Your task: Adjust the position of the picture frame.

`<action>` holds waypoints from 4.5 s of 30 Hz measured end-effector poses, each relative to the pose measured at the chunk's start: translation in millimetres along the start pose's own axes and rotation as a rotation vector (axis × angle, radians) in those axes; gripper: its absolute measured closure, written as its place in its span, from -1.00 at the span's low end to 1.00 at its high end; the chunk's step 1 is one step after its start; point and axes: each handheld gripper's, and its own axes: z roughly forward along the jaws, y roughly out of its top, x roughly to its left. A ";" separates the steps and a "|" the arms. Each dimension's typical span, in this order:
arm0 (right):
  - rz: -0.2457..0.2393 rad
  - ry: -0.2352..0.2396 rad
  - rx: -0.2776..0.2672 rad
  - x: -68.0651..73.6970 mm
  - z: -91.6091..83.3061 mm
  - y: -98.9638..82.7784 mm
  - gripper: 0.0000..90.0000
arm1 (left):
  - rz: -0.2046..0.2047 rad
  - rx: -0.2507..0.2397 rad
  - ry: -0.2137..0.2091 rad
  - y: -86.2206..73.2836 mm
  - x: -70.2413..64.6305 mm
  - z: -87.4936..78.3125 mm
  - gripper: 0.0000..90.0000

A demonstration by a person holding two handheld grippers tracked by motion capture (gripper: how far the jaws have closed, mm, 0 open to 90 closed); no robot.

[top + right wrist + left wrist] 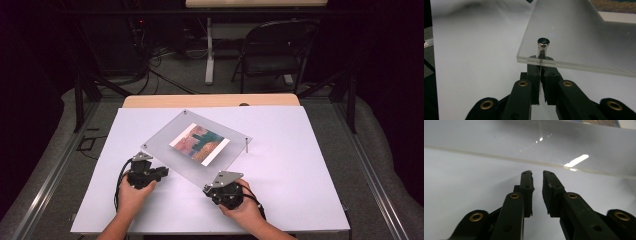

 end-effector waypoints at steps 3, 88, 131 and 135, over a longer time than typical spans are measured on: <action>0.005 0.006 -0.006 2.1 5.2 2.0 0.90 | 0.014 -0.002 -0.013 -6.7 -4.5 -4.7 0.66; 0.223 -0.289 -0.061 -146.7 -9.0 -18.2 0.89 | 0.199 -0.046 -0.174 -29.7 -98.7 20.1 0.88; 0.269 -0.247 -0.097 -109.9 -68.6 -26.9 0.90 | 0.112 -0.104 -0.177 -2.2 -60.3 6.6 0.89; 0.282 -0.238 -0.105 -98.6 -76.7 -30.8 0.90 | 0.097 -0.114 -0.165 2.9 -52.6 9.6 0.89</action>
